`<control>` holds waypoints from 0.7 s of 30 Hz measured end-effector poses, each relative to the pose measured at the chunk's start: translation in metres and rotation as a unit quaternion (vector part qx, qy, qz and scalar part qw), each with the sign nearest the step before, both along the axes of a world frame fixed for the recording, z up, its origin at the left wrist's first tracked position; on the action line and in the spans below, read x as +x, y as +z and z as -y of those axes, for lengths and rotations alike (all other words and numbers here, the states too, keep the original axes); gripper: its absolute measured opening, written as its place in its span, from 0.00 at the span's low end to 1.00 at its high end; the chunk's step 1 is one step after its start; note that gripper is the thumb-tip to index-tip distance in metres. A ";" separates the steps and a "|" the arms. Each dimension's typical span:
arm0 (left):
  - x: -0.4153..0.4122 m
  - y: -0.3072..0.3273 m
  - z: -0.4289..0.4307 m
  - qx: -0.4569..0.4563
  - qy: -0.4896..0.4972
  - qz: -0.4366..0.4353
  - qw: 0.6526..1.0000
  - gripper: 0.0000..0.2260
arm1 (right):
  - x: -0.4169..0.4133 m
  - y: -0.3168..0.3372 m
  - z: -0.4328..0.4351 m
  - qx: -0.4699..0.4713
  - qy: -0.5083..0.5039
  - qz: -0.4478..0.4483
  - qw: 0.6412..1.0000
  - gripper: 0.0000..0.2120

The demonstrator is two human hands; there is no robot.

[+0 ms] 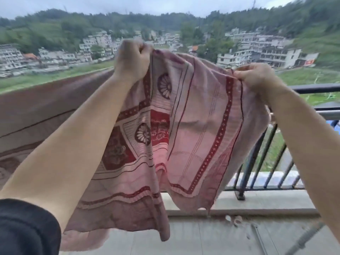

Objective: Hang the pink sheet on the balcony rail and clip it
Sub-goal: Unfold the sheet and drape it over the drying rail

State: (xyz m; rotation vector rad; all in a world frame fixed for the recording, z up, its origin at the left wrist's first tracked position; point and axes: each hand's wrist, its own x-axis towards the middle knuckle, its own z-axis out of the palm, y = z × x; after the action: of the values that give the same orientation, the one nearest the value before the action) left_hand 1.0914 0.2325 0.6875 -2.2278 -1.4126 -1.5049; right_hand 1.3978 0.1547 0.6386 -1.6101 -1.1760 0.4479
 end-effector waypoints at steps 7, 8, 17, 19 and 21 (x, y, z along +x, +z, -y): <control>0.049 -0.008 0.029 -0.226 -0.150 -0.147 0.951 0.24 | 0.050 -0.013 0.031 -0.102 -0.256 0.271 0.922 0.15; 0.044 -0.020 0.024 -0.299 -0.121 -0.190 0.927 0.25 | 0.055 -0.018 0.039 -0.174 -0.268 0.293 0.901 0.18; -0.005 -0.080 -0.006 -0.694 -0.098 -0.239 0.672 0.21 | 0.025 -0.019 0.045 -0.379 -0.101 0.289 0.873 0.19; -0.005 -0.080 -0.007 -0.705 -0.107 -0.208 0.669 0.20 | 0.009 -0.016 0.045 -0.499 0.013 0.171 0.849 0.24; -0.008 -0.078 -0.008 -0.638 -0.125 -0.212 0.729 0.14 | -0.002 -0.013 0.042 -0.552 0.053 0.128 0.822 0.26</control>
State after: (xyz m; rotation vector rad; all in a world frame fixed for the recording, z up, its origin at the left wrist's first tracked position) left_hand 1.0835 0.2401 0.6095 -3.1371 -2.3717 0.3618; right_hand 1.3962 0.1122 0.6260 -2.6593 -1.2771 1.1627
